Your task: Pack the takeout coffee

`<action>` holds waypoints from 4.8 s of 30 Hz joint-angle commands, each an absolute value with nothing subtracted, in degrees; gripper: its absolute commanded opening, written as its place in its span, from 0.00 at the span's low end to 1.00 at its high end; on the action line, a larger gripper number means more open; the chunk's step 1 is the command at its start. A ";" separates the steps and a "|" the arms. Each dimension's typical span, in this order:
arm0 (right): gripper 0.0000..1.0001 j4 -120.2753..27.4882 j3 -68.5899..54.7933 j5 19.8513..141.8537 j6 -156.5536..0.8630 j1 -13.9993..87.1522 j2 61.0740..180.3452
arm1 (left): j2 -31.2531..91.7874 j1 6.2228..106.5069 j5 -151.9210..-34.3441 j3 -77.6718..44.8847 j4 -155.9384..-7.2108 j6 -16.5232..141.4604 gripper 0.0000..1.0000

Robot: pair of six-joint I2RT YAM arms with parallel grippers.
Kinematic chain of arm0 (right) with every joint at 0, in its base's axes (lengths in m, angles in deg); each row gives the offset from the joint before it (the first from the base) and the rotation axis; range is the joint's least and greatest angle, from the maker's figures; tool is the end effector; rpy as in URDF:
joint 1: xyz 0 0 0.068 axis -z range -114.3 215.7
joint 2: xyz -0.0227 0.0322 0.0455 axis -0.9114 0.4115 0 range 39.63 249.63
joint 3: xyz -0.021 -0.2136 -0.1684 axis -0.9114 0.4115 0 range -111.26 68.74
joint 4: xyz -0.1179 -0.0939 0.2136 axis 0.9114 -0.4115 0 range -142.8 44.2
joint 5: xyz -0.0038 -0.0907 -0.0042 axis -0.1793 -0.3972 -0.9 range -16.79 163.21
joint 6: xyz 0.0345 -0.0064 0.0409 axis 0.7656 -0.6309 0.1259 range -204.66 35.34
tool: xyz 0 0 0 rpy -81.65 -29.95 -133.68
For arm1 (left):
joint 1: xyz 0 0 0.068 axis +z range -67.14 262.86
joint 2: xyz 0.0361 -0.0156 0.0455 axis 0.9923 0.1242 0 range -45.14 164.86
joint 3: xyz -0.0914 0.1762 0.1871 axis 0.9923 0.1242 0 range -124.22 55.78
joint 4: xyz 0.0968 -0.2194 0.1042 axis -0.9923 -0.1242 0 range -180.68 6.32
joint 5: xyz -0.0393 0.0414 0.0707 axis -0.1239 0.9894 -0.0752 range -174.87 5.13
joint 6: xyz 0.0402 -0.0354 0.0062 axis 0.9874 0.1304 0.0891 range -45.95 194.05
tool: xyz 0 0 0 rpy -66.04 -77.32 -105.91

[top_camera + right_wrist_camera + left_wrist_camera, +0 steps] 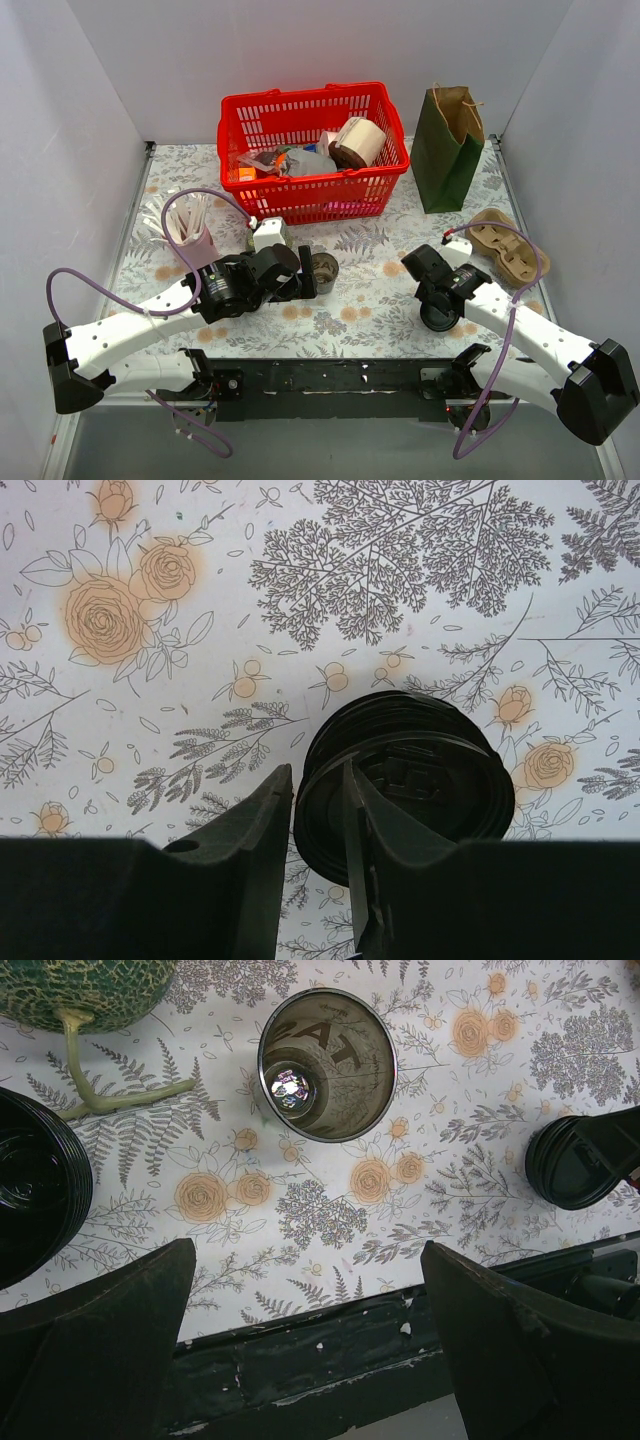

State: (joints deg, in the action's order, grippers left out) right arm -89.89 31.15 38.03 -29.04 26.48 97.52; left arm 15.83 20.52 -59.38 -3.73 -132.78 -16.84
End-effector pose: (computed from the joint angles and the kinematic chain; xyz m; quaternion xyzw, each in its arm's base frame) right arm 0.1483 0.0948 0.2154 0.1988 0.9105 -0.0439 0.3599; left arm 0.1091 -0.1751 0.3161 -0.2985 0.8715 -0.2721 0.2782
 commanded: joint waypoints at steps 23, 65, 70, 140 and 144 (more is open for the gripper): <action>0.16 -93.17 30.95 38.93 -28.15 26.77 94.74 | 15.86 20.73 -59.47 -3.81 -132.46 -16.65 0.98; 0.25 -90.01 31.56 41.92 -30.25 29.32 95.09 | 16.47 20.81 -61.23 -2.67 -129.56 -16.65 0.98; 0.25 -91.14 32.17 42.10 -29.99 30.02 95.44 | 16.38 20.73 -61.40 -2.50 -129.56 -16.83 0.98; 0.01 -81.13 37.45 67.32 -56.36 43.46 79.36 | 53.82 23.19 -99.02 -9.96 -78.76 -22.46 0.98; 0.01 -80.69 37.88 67.67 -56.71 44.35 79.18 | 56.02 23.19 -98.58 -11.11 -78.50 -22.63 0.96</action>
